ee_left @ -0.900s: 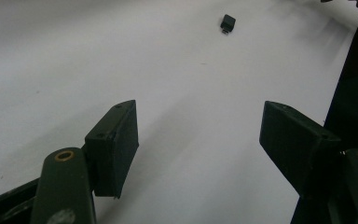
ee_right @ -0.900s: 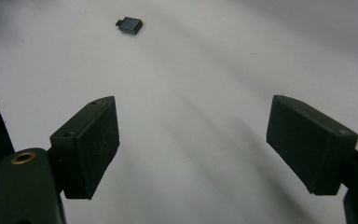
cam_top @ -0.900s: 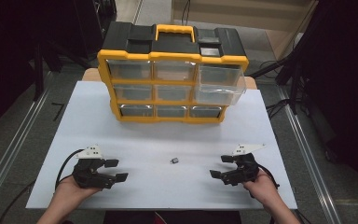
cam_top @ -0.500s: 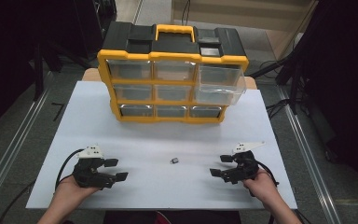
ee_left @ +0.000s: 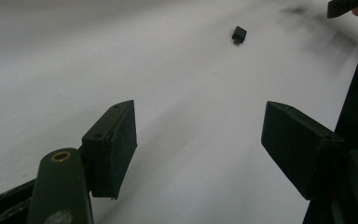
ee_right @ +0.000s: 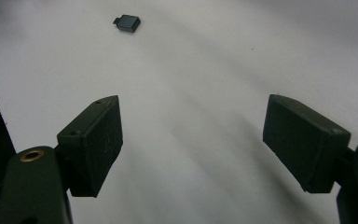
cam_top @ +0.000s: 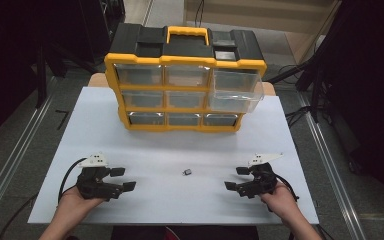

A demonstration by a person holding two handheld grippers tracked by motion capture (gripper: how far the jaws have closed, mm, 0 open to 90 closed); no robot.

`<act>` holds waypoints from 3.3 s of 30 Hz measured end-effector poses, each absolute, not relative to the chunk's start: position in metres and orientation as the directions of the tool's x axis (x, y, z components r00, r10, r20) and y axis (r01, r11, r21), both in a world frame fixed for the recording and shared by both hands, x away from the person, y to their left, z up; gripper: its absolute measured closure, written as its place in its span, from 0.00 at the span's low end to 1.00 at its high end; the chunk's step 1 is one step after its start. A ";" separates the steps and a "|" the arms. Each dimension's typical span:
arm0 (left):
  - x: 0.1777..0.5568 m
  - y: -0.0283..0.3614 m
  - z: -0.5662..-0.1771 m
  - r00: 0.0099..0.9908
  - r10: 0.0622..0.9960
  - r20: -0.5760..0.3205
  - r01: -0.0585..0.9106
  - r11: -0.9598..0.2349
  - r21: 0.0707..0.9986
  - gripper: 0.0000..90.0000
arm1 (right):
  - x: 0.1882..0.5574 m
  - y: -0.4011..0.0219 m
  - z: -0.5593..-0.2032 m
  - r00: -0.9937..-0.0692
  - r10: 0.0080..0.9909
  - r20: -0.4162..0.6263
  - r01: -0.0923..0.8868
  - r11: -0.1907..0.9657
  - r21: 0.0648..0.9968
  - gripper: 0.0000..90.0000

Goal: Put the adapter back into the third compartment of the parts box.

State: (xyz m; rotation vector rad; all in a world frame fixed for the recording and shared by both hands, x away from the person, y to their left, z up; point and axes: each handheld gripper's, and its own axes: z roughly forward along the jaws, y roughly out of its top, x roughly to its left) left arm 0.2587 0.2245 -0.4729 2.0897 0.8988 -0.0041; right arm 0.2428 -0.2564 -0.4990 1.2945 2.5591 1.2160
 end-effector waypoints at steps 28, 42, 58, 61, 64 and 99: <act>0.262 0.211 -0.465 0.765 0.544 -0.346 0.593 -0.382 0.709 0.31 | 0.243 -0.252 -0.498 -0.672 0.670 0.316 0.663 0.353 0.660 0.20; 0.272 0.188 -0.450 0.804 0.506 -0.313 0.549 -0.429 0.717 0.31 | 0.243 -0.252 -0.497 -0.671 0.673 0.312 0.663 0.356 0.659 0.20; 0.293 0.165 -0.442 0.809 0.479 -0.341 0.555 -0.433 0.710 0.31 | 0.243 -0.250 -0.497 -0.675 0.670 0.309 0.662 0.364 0.656 0.20; 0.296 0.162 -0.441 0.811 0.475 -0.341 0.555 -0.438 0.708 0.31 | 0.243 -0.250 -0.497 -0.674 0.670 0.311 0.662 0.361 0.657 0.20; 0.298 0.159 -0.441 0.814 0.470 -0.341 0.551 -0.442 0.707 0.31 | 0.243 -0.250 -0.497 -0.675 0.670 0.309 0.661 0.363 0.656 0.20; 0.333 0.096 -0.428 0.874 0.380 -0.302 0.478 -0.566 0.671 0.28 | 0.243 -0.251 -0.497 -0.677 0.671 0.304 0.658 0.366 0.658 0.20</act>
